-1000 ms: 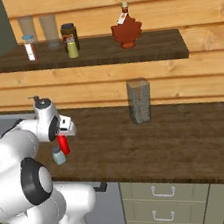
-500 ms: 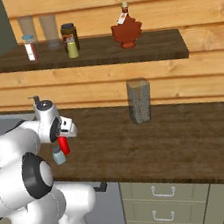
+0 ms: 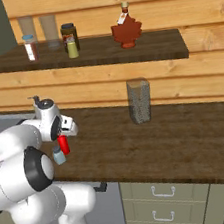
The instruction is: Put the shaker and condiment bottle from the counter next to their counterparts in the cabinet.
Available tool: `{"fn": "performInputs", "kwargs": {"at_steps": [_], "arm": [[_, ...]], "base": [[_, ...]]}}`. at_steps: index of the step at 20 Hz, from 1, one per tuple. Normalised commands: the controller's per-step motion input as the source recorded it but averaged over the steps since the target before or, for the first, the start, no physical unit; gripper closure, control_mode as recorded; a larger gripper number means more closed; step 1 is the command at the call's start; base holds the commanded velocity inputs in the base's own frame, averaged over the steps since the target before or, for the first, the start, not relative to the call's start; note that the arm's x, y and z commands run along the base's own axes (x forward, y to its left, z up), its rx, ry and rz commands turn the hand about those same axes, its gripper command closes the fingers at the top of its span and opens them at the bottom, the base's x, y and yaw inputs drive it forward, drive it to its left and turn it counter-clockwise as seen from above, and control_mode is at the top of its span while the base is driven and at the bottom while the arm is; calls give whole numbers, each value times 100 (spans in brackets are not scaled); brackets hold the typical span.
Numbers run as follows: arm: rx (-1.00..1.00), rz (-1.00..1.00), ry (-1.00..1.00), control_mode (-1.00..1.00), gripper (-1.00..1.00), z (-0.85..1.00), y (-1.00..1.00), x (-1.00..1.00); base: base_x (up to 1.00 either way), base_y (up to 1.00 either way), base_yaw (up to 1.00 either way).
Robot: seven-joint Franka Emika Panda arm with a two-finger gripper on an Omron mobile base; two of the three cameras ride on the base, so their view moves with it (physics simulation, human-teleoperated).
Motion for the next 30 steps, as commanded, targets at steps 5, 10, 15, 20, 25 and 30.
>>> {"fn": "performInputs", "kwargs": {"at_steps": [5,10,15,20,25,30], "arm": [[0,0,2,-100,-100,-6,2,0],[0,0,12,-100,-100,-33,0,13],[0,0,4,-100,-100,-8,0,12],[0,0,3,-100,-100,-5,3,0],[0,0,6,-100,100,-20,29,0],[2,0,0,-100,100,-3,0,0]], "base": [[0,0,0],[0,0,0],[0,0,0],[0,0,0],[0,0,0],[0,0,0]]}}
